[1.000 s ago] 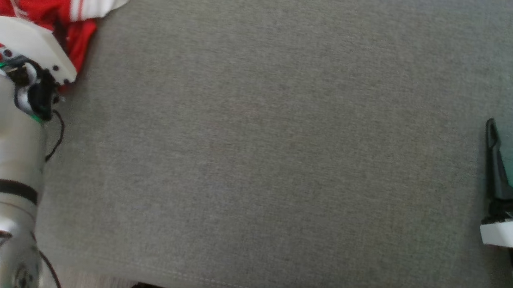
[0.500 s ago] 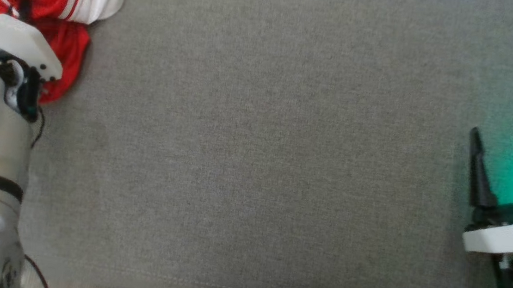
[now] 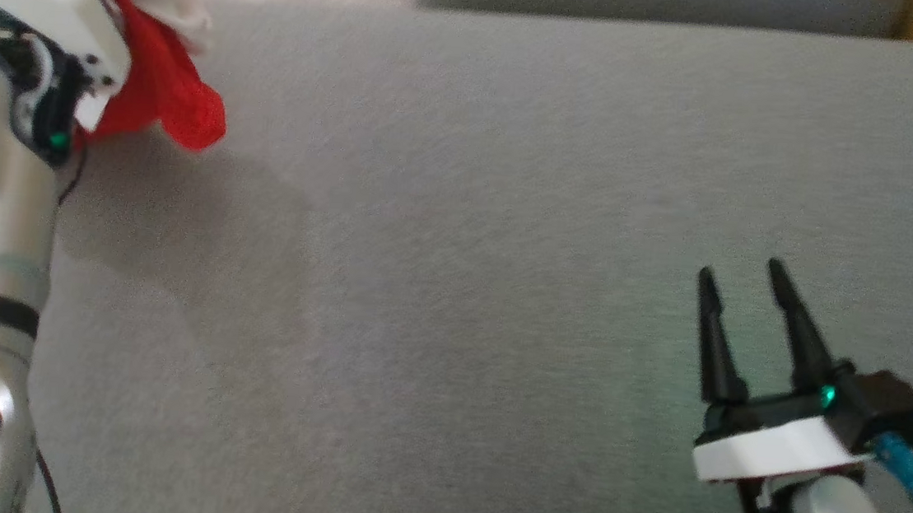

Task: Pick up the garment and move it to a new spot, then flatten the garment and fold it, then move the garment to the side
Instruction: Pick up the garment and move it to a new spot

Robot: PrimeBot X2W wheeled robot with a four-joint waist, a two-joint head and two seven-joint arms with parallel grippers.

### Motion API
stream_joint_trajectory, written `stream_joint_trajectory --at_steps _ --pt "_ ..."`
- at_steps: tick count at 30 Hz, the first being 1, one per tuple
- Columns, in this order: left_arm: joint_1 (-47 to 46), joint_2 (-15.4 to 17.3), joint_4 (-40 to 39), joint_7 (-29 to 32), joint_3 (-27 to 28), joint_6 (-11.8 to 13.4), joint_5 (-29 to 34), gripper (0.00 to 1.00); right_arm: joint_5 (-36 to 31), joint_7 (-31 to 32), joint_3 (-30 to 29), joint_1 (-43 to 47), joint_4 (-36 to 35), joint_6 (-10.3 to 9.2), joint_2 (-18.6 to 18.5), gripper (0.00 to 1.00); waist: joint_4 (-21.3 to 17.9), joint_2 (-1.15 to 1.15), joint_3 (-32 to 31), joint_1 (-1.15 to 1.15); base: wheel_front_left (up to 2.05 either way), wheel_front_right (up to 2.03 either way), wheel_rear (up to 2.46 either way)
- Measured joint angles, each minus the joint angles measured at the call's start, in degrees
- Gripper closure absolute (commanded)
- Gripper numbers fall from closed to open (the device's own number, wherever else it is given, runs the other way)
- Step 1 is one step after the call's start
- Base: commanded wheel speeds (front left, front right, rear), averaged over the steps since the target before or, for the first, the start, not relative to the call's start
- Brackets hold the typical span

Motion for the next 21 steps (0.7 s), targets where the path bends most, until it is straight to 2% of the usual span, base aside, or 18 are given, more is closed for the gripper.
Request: stream_joint_trajectory --at_steps 3,11,16,21 --pt "4.0 0.6 -8.0 4.1 -5.3 0.0 -5.1 1.0 0.1 0.0 2.0 1.5 0.4 0.0 1.6 0.0 -4.7 0.0 -4.2 0.0 0.0 0.0 0.0" --pt "13.3 1.3 -23.3 11.5 -10.4 0.0 -13.0 1.0 2.5 0.0 4.1 1.7 0.3 0.0 3.0 0.0 -16.0 0.0 -8.4 0.0 0.0 0.0 0.0" --pt "17.9 -1.5 -27.5 13.5 -13.4 0.0 -13.7 1.0 2.8 0.0 5.3 1.6 0.3 0.0 3.2 0.0 -21.7 0.0 -8.8 0.0 0.0 0.0 0.0" --pt "22.6 -4.8 -28.0 12.7 -17.7 0.0 -15.2 1.0 3.1 0.0 6.2 0.4 -0.2 0.0 3.3 0.0 -25.8 0.0 -6.7 0.0 0.0 0.0 0.0"
